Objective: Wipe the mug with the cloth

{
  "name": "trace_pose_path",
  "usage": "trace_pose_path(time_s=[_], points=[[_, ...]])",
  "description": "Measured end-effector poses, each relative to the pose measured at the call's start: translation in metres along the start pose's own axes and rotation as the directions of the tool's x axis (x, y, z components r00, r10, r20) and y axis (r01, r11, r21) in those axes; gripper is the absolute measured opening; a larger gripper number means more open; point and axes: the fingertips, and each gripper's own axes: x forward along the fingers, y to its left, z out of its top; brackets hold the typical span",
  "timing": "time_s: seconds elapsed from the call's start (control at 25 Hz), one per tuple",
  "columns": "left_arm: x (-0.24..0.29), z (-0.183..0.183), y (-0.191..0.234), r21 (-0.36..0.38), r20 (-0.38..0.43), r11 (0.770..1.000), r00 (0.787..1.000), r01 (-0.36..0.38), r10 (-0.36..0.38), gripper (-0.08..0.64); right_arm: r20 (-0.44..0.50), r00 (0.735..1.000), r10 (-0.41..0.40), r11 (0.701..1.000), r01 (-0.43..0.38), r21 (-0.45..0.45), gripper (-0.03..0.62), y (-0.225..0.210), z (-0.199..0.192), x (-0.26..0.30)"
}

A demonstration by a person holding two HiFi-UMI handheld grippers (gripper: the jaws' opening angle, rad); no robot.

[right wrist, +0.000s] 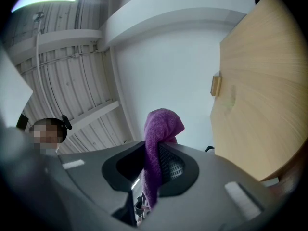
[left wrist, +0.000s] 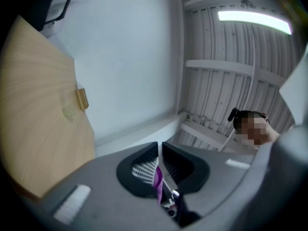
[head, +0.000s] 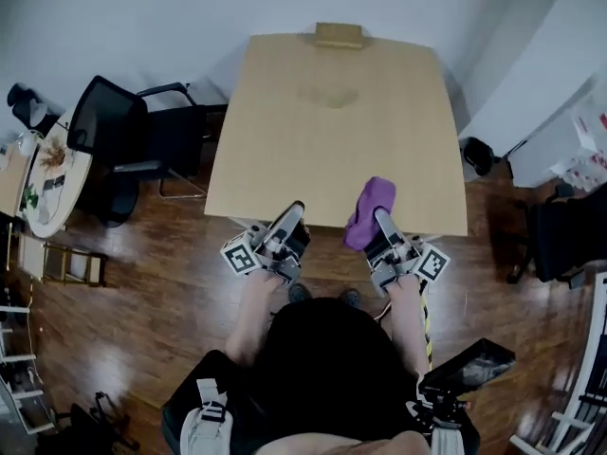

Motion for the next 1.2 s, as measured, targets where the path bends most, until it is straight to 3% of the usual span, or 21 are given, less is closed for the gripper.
trace_pose_path(time_s=[0.32, 1.2], points=[[-0.0053, 0.0011, -0.0033, 0.044, -0.011, 0.998, 0.999, -0.037, 0.038, 0.027, -0.024, 1.000, 0.000, 1.000, 0.000, -0.011, 0.061, 0.0015, -0.0066, 0.0032], [-0.0051, -0.0036, 0.0003, 0.008, -0.020, 1.000, 0.999, -0.030, 0.031, 0.026, -0.012, 1.000, -0.018, 1.000, 0.018, -0.026, 0.061, 0.0002, -0.0064, -0.0035]])
